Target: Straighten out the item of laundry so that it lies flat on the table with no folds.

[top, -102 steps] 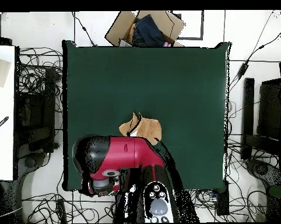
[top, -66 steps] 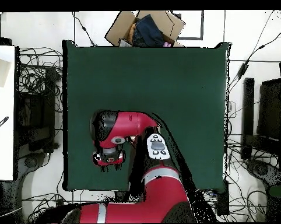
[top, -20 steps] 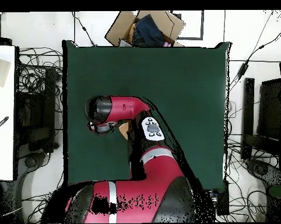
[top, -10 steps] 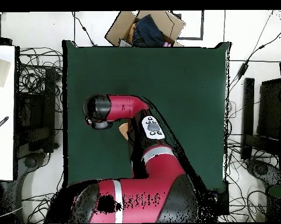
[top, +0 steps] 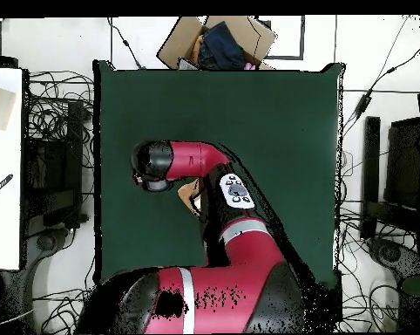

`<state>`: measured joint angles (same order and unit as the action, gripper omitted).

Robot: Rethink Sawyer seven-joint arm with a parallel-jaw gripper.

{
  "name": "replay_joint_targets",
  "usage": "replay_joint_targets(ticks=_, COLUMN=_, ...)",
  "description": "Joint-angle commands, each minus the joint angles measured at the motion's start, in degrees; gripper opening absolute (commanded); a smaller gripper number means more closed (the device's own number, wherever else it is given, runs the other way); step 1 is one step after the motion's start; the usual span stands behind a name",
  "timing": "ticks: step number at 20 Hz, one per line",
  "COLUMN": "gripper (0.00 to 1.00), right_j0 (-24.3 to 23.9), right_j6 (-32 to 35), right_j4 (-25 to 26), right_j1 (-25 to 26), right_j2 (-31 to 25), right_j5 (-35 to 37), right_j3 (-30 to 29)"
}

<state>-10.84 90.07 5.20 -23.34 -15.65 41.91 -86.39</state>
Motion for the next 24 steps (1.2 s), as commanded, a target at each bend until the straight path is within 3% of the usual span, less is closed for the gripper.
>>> replay_joint_targets(ticks=1, gripper=1.0, right_j0=-1.4, right_j6=-1.4, right_j4=0.4, right_j1=1.2, right_j2=-5.6, right_j5=1.2, right_j3=2.5)
replay_joint_targets(ticks=8, gripper=1.0, right_j0=-2.1, right_j6=-3.2, right_j4=0.1, right_j1=2.9, right_j2=-6.0, right_j5=6.0, right_j3=6.8)
replay_joint_targets(ticks=24, gripper=1.0, right_j0=-4.2, right_j6=-4.0, right_j4=0.5, right_j1=2.7, right_j2=-7.4, right_j5=9.0, right_j3=6.7)
